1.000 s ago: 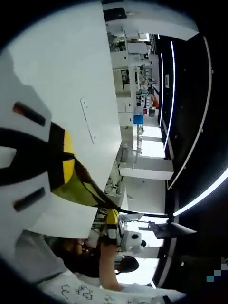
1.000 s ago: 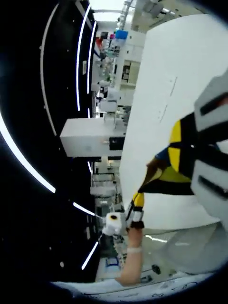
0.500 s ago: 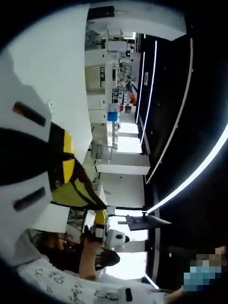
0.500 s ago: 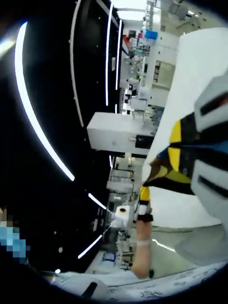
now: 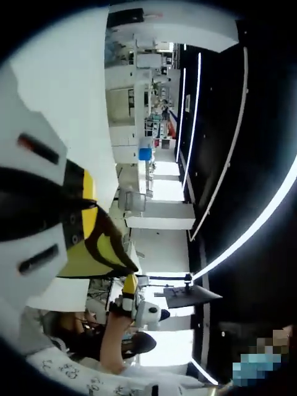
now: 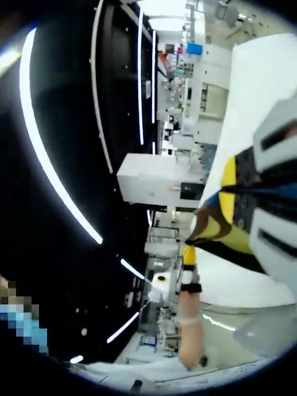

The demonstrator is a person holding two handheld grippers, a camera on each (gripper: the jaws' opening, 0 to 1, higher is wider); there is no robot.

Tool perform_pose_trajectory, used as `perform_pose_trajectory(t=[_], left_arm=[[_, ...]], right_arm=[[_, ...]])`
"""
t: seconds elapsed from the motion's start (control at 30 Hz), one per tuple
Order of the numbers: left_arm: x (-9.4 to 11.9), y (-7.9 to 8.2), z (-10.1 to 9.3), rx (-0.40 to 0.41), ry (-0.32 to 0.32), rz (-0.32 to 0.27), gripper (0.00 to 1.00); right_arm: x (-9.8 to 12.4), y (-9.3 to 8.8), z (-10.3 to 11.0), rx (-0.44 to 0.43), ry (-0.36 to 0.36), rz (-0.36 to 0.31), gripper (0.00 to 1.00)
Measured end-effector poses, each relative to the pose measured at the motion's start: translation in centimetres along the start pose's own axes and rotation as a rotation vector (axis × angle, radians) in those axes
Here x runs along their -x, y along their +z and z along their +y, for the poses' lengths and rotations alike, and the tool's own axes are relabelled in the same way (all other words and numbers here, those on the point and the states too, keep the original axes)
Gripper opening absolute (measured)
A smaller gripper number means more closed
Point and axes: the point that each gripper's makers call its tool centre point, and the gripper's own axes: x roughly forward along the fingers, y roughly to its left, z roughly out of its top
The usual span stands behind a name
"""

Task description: Fold the garment on the visible template until the final outline fits inside the template.

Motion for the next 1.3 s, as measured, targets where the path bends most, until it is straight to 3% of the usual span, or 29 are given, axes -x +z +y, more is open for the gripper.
perform_pose_trajectory(t=[0.03, 0.13, 0.2, 0.23, 0.4, 0.57, 0.63, 0.87, 1.1, 1.3], left_arm=[[-0.3, -0.4, 0.3, 0.004, 0.003, 0.011, 0.00], [-3.6, -4.6, 2.5, 0.055, 0.006, 0.096, 0.00], [-5.0, -6.4, 2.6, 0.080, 0.000, 0.129, 0.00], [-5.8, -7.7, 5.4, 0.106, 0.003, 0.161, 0.00], [-8.7, -12.6, 7.3, 0.129, 0.018, 0.253, 0.00], [-11.9, -17.4, 10.8, 0.191, 0.048, 0.327, 0.00], [-12.8, -18.4, 10.8, 0.200, 0.058, 0.339, 0.00], [-16.2, -24.0, 14.2, 0.260, 0.128, 0.396, 0.00], [-17.9, -27.9, 15.9, 0.314, 0.185, 0.452, 0.00], [-18.3, -29.1, 16.0, 0.315, 0.195, 0.485, 0.00]], right_arm=[[-0.2, -0.3, -0.2, -0.004, 0.000, 0.004, 0.00], [-2.6, -4.3, -2.9, -0.065, -0.017, 0.071, 0.00], [-3.8, -6.3, -4.3, -0.091, -0.024, 0.104, 0.00], [-4.3, -7.1, -4.9, -0.099, -0.021, 0.118, 0.00], [-7.1, -11.9, -7.5, -0.113, -0.024, 0.206, 0.00], [-10.1, -17.9, -10.5, -0.136, -0.031, 0.300, 0.00], [-10.8, -19.6, -11.5, -0.151, -0.040, 0.323, 0.00], [-13.8, -25.8, -14.7, -0.192, -0.071, 0.403, 0.00], [-15.4, -31.3, -16.0, -0.200, -0.089, 0.519, 0.00], [-15.3, -32.8, -16.2, -0.220, -0.101, 0.544, 0.00]])
